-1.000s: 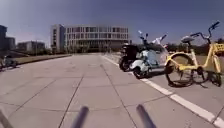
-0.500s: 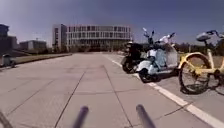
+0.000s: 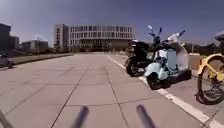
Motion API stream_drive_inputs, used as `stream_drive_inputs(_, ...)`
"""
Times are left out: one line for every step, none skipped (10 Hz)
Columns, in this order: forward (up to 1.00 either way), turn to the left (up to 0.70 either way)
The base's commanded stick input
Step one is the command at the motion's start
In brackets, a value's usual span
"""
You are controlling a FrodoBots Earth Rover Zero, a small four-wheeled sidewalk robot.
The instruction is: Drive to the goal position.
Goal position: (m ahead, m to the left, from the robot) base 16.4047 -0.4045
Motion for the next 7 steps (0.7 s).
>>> stream_drive_inputs(0.70,0.00)
stream_drive_inputs(0.70,0.00)
stream_drive_inputs(0.70,0.00)
stream_drive_inputs(0.70,0.00)
stream_drive_inputs(0.70,0.00)
stream_drive_inputs(0.70,0.00)
stream_drive_inputs(0.70,0.00)
